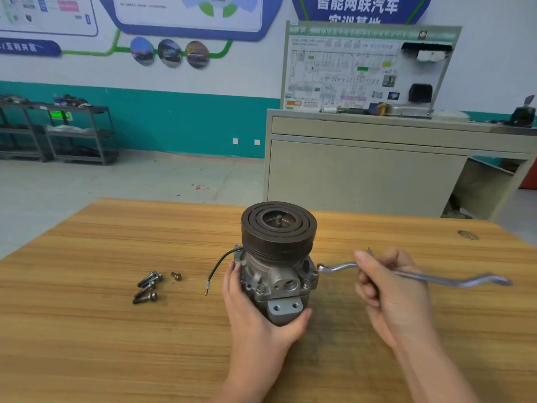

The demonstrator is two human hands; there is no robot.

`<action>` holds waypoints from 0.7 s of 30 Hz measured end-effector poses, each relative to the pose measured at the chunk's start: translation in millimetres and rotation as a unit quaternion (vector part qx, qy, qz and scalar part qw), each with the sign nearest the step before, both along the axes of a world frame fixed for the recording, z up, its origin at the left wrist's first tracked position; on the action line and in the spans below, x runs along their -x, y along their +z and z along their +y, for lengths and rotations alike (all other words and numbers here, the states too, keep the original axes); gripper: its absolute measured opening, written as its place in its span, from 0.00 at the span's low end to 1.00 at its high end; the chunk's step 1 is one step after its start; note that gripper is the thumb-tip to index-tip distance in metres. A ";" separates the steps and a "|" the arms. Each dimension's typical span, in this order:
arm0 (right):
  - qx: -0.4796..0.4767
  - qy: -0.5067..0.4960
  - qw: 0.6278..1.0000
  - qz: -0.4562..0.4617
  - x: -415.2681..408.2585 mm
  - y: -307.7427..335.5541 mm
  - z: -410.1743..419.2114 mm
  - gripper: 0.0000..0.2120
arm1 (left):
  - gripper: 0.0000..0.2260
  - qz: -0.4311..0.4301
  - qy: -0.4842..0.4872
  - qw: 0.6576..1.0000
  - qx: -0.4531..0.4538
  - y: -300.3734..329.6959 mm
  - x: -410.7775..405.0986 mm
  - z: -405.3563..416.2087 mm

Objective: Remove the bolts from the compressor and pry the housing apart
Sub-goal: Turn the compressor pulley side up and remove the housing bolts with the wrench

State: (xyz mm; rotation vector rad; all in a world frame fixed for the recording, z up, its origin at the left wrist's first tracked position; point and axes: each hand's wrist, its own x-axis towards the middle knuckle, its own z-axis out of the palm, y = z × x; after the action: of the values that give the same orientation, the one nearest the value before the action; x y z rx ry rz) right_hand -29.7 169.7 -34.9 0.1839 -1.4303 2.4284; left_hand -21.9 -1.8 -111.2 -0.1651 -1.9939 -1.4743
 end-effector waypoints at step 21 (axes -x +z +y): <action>0.055 0.115 0.981 -0.150 16.6 -14.3 -16.9 0.10 | 0.51 0.005 -0.001 1.000 0.006 -0.1 0.1 -2.8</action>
State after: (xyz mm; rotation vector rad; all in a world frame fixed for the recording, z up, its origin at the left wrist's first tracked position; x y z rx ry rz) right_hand -46.3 152.8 -49.2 -0.0484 -1.4572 2.8136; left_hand -22.0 -4.6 -111.3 -0.1796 -1.9954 -1.4590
